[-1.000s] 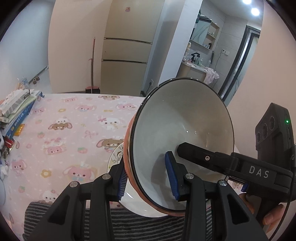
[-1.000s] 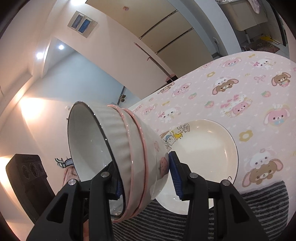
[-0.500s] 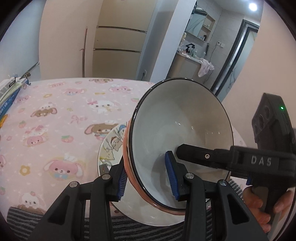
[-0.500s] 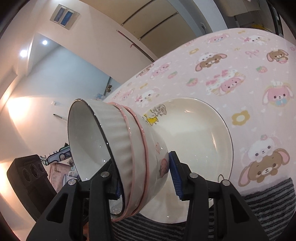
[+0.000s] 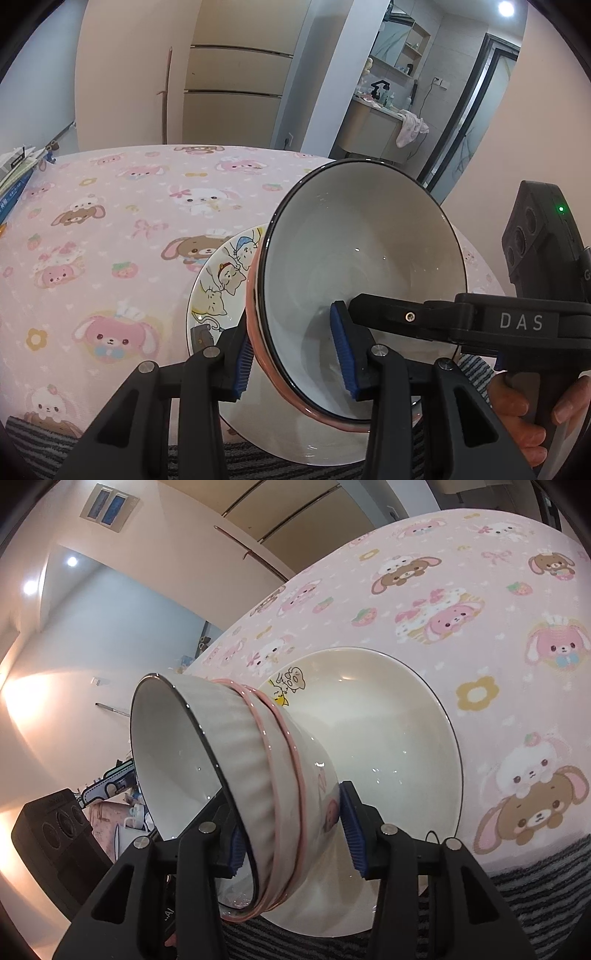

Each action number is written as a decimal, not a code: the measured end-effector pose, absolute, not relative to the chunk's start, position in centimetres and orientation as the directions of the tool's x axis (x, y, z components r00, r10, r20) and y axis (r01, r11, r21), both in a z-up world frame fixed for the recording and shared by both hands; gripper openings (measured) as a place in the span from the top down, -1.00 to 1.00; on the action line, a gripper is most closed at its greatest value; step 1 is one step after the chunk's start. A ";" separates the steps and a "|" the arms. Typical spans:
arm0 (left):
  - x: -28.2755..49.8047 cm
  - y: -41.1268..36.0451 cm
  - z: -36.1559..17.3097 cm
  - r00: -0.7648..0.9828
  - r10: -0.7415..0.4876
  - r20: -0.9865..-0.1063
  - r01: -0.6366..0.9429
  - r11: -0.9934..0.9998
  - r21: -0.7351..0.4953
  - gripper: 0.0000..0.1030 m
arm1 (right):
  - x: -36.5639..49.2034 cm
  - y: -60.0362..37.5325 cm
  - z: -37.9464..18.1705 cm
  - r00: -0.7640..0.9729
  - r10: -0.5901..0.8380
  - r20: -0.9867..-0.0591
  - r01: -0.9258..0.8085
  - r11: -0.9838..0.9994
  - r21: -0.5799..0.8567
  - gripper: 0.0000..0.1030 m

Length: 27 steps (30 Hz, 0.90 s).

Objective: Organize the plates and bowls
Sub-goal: 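Carry the bowl stack over the white plate stack with both tools, then lower the bowl stack onto the plates and open both tools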

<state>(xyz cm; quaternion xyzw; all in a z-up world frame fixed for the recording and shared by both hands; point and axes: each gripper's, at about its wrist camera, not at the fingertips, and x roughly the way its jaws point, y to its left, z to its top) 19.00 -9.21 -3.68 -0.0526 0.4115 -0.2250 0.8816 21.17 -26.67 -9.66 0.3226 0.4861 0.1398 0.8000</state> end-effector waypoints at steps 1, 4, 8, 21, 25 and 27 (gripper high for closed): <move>19.0 -9.2 -3.7 0.561 -0.439 -0.702 0.351 0.894 -0.279 0.20 | 21.1 -26.7 -9.6 0.491 0.535 -0.687 0.090 0.754 0.651 0.15; 18.9 -9.0 -3.7 0.563 -0.433 -0.704 0.336 0.898 -0.284 0.20 | 21.1 -26.6 -9.6 0.491 0.537 -0.686 0.086 0.753 0.652 0.15; 19.1 -8.8 -4.0 0.551 -0.439 -0.709 0.323 0.896 -0.304 0.20 | 21.2 -26.2 -9.6 0.496 0.518 -0.697 0.078 0.773 0.630 0.15; 18.9 -9.6 -4.0 0.590 -0.394 -0.705 0.325 0.915 -0.239 0.20 | 21.2 -25.5 -9.5 0.526 0.451 -0.721 0.071 0.822 0.566 0.16; 18.9 -9.4 -3.9 0.603 -0.390 -0.696 0.319 0.917 -0.238 0.20 | 21.2 -25.6 -9.5 0.527 0.448 -0.722 0.072 0.823 0.563 0.16; 19.0 -9.2 -3.8 0.610 -0.389 -0.690 0.308 0.919 -0.245 0.20 | 21.1 -25.8 -9.5 0.532 0.450 -0.717 0.078 0.818 0.571 0.16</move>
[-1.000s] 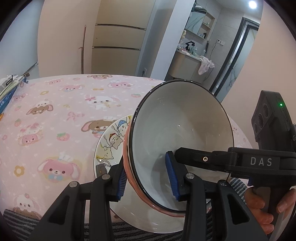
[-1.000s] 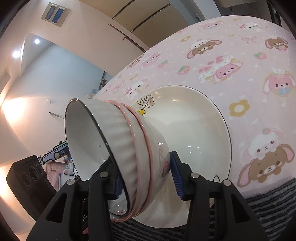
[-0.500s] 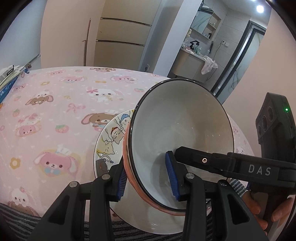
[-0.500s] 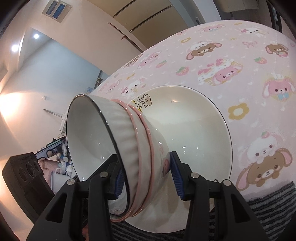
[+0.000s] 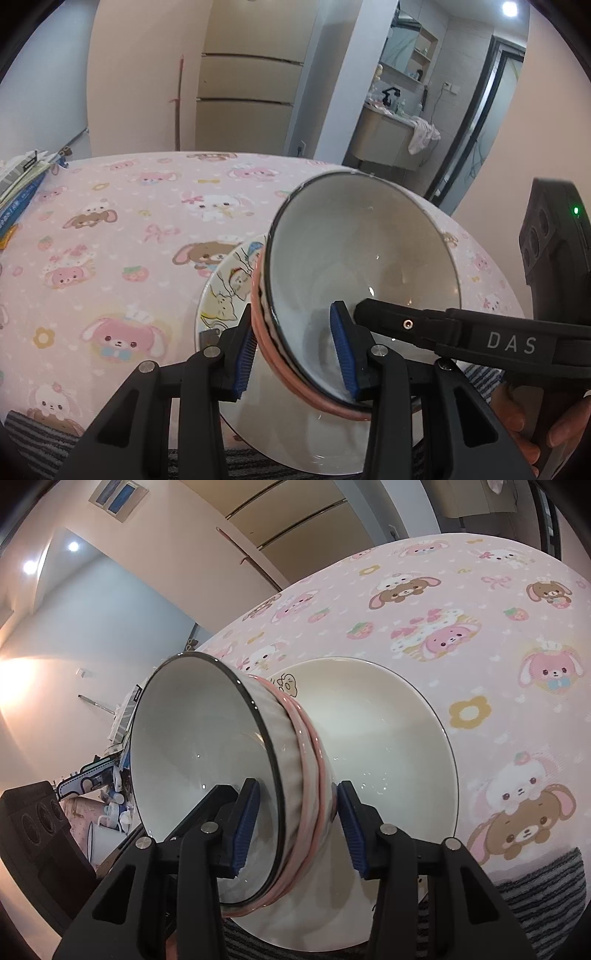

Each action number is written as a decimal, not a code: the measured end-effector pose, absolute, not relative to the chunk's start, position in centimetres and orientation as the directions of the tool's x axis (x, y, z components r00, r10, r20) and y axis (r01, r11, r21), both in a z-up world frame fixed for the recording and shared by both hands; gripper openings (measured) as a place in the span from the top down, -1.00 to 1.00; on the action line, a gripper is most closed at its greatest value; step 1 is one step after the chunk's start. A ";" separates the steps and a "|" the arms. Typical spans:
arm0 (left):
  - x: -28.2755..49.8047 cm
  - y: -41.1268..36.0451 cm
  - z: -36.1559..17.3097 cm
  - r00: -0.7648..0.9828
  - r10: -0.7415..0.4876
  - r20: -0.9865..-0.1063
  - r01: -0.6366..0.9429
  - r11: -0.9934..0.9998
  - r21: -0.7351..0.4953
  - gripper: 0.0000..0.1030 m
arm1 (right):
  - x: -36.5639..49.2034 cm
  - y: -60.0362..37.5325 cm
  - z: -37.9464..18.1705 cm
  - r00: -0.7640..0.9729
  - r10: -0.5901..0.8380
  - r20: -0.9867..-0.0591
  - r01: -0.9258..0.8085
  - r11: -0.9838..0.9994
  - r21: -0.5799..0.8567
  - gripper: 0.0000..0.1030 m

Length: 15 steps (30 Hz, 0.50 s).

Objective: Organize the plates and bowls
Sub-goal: 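Lower the bowl stack onto the plates and open both tools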

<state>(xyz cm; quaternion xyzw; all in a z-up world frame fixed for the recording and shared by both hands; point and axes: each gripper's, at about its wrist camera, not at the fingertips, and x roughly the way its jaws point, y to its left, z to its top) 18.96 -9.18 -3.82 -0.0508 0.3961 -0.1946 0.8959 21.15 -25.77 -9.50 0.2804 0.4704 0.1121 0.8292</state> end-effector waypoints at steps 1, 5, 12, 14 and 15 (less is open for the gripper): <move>19.0 -9.0 -3.8 0.609 -0.394 -0.688 0.308 0.917 -0.253 0.20 | 21.0 -25.9 -9.4 0.539 0.451 -0.711 0.077 0.814 0.575 0.16; 18.3 -9.3 -3.1 0.662 -0.350 -0.663 0.319 0.932 -0.174 0.21 | 20.7 -26.1 -8.6 0.571 0.436 -0.696 0.061 0.822 0.566 0.19; 16.9 -9.6 -2.0 0.760 -0.322 -0.564 0.318 0.942 -0.110 0.21 | 20.7 -26.0 -8.3 0.578 0.426 -0.696 0.057 0.830 0.555 0.20; 15.6 -8.9 -0.5 0.822 -0.336 -0.460 0.325 0.940 -0.106 0.20 | 20.6 -26.0 -8.0 0.590 0.419 -0.690 0.050 0.834 0.550 0.19; 15.1 -8.8 0.0 0.844 -0.322 -0.429 0.316 0.945 -0.086 0.19 | 20.4 -26.2 -7.6 0.608 0.413 -0.678 0.042 0.836 0.547 0.19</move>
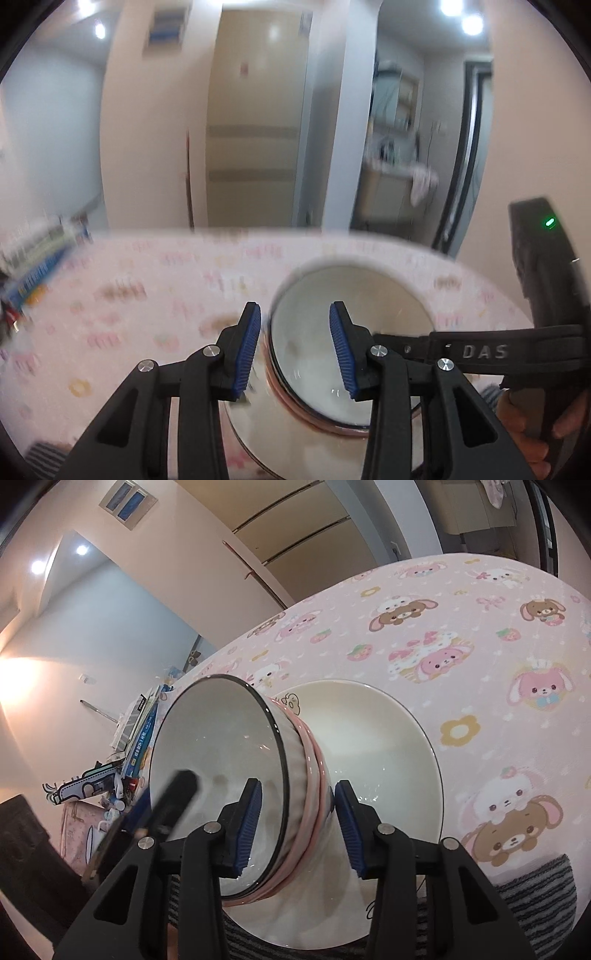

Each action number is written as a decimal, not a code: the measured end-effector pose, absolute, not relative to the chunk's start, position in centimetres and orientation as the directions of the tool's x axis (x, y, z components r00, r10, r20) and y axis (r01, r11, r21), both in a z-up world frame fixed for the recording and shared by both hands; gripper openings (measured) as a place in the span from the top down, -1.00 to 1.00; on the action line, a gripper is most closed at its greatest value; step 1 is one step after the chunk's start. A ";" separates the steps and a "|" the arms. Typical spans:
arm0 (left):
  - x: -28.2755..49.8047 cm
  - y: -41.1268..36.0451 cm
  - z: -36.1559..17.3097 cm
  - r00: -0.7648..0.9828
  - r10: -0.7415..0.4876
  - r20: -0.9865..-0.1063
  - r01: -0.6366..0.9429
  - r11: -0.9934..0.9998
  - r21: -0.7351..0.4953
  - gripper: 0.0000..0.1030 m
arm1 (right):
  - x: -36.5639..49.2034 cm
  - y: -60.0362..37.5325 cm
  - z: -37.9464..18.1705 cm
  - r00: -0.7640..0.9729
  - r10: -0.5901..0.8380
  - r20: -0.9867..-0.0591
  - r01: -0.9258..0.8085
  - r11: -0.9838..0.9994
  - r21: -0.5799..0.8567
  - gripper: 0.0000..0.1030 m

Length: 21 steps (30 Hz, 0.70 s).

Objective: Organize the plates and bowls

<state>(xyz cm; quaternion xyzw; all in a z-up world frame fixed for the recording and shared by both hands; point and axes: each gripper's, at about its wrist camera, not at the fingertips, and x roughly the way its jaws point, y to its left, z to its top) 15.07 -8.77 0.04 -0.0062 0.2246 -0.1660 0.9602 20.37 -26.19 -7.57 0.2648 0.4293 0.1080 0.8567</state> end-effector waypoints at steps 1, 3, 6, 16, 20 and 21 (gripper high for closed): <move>14.5 -8.7 0.6 0.869 -0.301 -0.393 0.301 0.952 -0.064 0.07 | 20.1 -26.4 -7.1 0.628 0.397 -0.669 0.038 0.843 0.536 0.17; 13.6 -8.3 1.3 0.900 -0.290 -0.327 0.290 0.956 -0.050 -0.23 | 19.4 -26.5 -5.8 0.688 0.335 -0.644 0.028 0.874 0.485 -0.08; 12.6 -8.3 2.0 0.923 -0.276 -0.268 0.281 0.960 -0.020 -0.35 | 18.3 -26.4 -4.4 0.749 0.270 -0.605 0.019 0.904 0.428 -0.18; 9.0 -4.7 6.3 0.959 -0.264 -0.100 0.263 0.965 -0.023 -0.69 | 13.0 -26.4 2.1 0.919 0.150 -0.364 -0.103 0.984 0.146 -0.87; 6.6 -3.4 8.7 0.956 -0.280 -0.085 0.284 0.958 0.040 -1.00 | 8.9 -25.9 4.6 0.974 0.100 -0.203 -0.095 0.995 0.036 -1.00; 6.3 -3.3 9.1 0.956 -0.279 -0.093 0.284 0.958 0.049 -1.00 | 8.1 -25.8 5.1 0.980 0.091 -0.178 -0.088 0.996 0.027 -1.00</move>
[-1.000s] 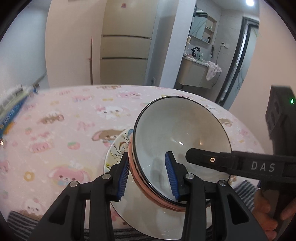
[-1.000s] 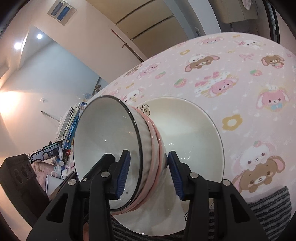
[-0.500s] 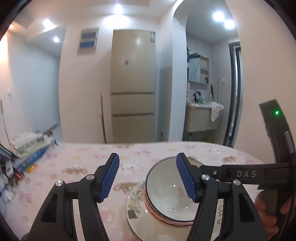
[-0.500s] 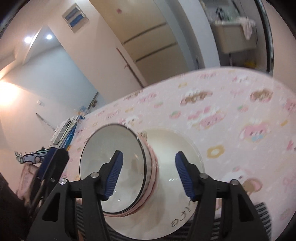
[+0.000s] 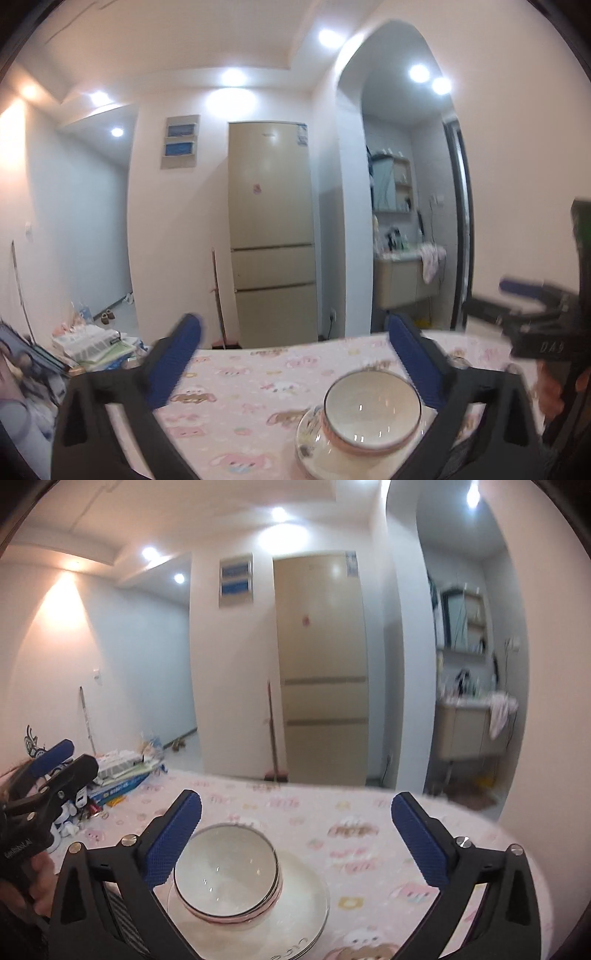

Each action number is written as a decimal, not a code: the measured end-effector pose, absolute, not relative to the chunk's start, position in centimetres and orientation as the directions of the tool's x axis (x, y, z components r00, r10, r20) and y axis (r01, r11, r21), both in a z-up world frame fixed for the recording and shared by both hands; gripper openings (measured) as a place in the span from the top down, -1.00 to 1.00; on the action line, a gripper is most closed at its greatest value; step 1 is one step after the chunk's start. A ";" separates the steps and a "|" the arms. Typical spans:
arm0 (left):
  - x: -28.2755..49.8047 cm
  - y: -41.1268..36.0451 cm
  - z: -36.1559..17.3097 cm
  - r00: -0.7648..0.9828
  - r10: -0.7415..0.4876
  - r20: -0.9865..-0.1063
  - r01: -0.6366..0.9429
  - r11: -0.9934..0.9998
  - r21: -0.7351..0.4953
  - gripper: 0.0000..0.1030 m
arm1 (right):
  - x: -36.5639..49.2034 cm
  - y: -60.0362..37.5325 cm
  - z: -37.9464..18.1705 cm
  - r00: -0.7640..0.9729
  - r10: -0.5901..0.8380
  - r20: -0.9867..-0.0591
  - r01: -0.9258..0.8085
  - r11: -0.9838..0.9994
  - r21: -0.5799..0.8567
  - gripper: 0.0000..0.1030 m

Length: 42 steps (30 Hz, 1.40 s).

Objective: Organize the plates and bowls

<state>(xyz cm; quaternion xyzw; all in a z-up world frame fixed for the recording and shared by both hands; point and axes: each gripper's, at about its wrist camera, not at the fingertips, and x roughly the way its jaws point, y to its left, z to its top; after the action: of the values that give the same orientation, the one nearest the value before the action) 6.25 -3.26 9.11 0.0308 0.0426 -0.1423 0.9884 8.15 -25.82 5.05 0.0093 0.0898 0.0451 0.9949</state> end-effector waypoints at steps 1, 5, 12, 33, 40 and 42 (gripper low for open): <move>5.7 -3.1 9.5 0.959 -0.269 -0.091 0.274 0.960 0.049 -1.00 | 7.4 -25.7 5.5 0.984 0.084 -0.156 -0.083 0.996 0.017 -1.00; 3.7 -1.8 10.5 0.960 -0.277 -0.046 0.278 0.960 0.010 -1.00 | 5.1 -24.8 6.7 0.992 0.073 -0.101 -0.073 0.997 0.002 -1.00; 1.8 -1.2 8.5 0.961 -0.276 -0.029 0.276 0.961 0.005 -1.00 | 2.6 -24.6 5.8 0.991 0.103 -0.090 -0.096 0.992 0.079 -1.00; 3.6 -1.1 -0.3 0.942 -0.281 -0.183 0.285 0.959 -0.004 -1.00 | 3.1 -22.3 -2.4 0.992 -0.075 -0.097 0.070 0.996 -0.054 -1.00; 3.3 -1.0 -0.5 0.950 -0.259 -0.176 0.262 0.965 -0.004 -1.00 | 2.3 -22.5 -2.3 0.990 -0.113 -0.079 0.109 0.993 -0.055 -1.00; 3.4 -1.0 -0.5 0.951 -0.254 -0.179 0.257 0.966 -0.005 -1.00 | 2.4 -22.9 -2.4 0.991 -0.106 -0.085 0.104 0.994 -0.032 -1.00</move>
<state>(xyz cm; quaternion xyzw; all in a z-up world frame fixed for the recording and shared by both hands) 3.43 -1.01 -0.47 0.0090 0.0894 -0.1292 0.9875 2.39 -22.94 -2.38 -0.0138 0.0432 -0.0527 0.9976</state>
